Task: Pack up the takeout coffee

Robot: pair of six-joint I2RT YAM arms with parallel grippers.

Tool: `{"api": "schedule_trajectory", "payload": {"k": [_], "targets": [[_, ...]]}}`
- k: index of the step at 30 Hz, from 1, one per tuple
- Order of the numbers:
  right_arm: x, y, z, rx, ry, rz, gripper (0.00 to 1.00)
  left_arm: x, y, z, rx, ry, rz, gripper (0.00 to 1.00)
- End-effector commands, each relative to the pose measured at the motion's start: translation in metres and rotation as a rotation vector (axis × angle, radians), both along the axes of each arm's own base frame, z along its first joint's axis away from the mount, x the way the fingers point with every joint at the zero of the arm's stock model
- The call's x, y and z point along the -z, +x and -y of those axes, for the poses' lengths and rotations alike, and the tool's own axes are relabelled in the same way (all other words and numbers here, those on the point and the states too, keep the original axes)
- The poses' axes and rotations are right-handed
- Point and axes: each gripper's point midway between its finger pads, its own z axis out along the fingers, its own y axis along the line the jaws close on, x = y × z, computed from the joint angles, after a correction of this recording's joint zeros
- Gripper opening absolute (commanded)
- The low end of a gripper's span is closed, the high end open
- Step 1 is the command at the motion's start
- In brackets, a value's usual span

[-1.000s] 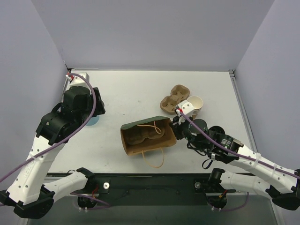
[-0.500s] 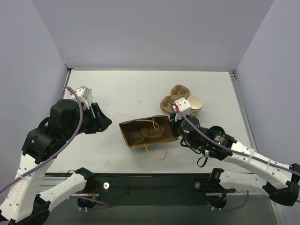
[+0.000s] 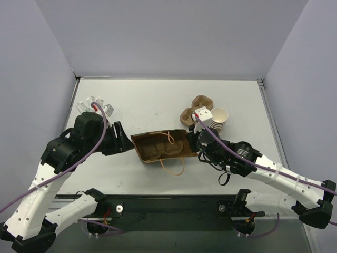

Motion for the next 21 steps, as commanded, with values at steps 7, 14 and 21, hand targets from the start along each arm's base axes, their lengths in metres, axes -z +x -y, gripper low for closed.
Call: {"api": "schedule_trajectory", "payload": {"k": [7,14,21], "targets": [[-0.020,0.003,0.003,0.042,0.041,0.017,0.00,-0.003,0.025,0.023,0.032,-0.036,0.062,0.60],[-0.028,0.006,0.002,0.047,0.054,0.050,0.00,0.001,0.032,0.026,0.049,-0.002,0.075,0.27],[-0.039,0.007,-0.008,-0.012,0.083,0.104,0.00,-0.013,0.049,0.019,0.090,0.092,0.215,0.00]]}}
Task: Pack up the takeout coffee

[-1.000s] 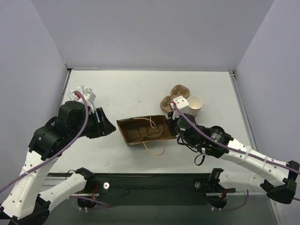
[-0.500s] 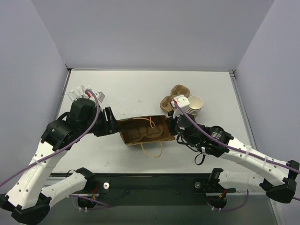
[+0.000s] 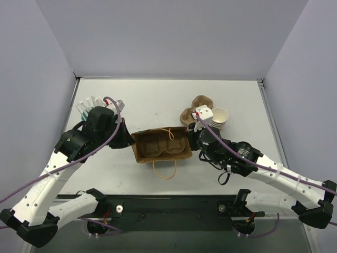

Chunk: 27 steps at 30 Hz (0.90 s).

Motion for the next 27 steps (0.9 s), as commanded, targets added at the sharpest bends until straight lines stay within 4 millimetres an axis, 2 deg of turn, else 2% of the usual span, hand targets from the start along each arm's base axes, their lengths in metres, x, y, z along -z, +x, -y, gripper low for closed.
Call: {"api": "schedule_trajectory", "payload": {"k": [1,2,4,5,6,8,10,15,27], "targets": [[-0.030,0.005,-0.009,-0.024,0.070,0.086,0.00,-0.031,0.022,0.001,0.040,0.022,0.198,0.00],[-0.030,0.005,-0.010,-0.029,0.073,0.096,0.00,-0.036,0.027,0.003,0.056,0.018,0.249,0.00],[-0.033,0.007,-0.013,-0.033,0.087,0.114,0.00,-0.034,0.033,-0.001,0.053,0.041,0.312,0.00],[-0.032,0.008,-0.013,-0.036,0.079,0.120,0.01,-0.043,0.040,0.000,0.044,0.027,0.370,0.00],[-0.031,0.009,-0.014,-0.036,0.073,0.120,0.03,-0.039,0.041,-0.001,0.046,0.035,0.388,0.00],[-0.029,0.011,-0.013,-0.029,0.059,0.125,0.11,-0.045,0.048,-0.003,0.043,0.046,0.455,0.00],[-0.025,0.011,-0.012,-0.028,0.051,0.123,0.14,-0.043,0.051,-0.004,0.051,0.060,0.489,0.00],[-0.020,0.009,-0.007,-0.031,0.034,0.127,0.28,-0.025,0.048,-0.004,0.069,0.081,0.457,0.00],[-0.035,0.017,0.005,0.005,0.041,0.108,0.31,-0.014,0.047,-0.004,0.035,0.073,0.387,0.00]]}}
